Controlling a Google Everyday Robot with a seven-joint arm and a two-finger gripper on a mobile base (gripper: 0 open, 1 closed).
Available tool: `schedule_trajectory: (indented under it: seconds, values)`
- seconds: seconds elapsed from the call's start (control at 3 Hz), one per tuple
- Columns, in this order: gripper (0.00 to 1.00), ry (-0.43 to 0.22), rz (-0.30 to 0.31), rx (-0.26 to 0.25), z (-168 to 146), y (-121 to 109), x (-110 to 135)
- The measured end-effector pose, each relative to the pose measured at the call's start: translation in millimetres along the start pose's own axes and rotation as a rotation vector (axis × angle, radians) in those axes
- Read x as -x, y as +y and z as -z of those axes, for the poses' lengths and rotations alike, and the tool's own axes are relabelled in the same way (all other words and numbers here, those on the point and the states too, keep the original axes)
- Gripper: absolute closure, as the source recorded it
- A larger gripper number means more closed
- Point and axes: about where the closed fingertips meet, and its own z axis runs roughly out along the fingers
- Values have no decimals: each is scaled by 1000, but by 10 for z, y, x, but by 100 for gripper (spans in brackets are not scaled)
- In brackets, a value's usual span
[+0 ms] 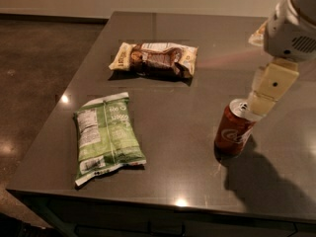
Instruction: Move brown chip bag near green jalapeno chip bag
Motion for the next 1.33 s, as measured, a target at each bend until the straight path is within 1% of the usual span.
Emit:
schedule_trajectory:
  seconds: [0.33,0.67,1.0,1.33]
  values:
    - [0,-29,-35,-3,-127,-273,362]
    - [0,-56,-104,-9,-360,-575,673]
    - [0,-72,-173,-39,-632,-821,887]
    - [0,-102,-244,-113,-1034,-1130,1085]
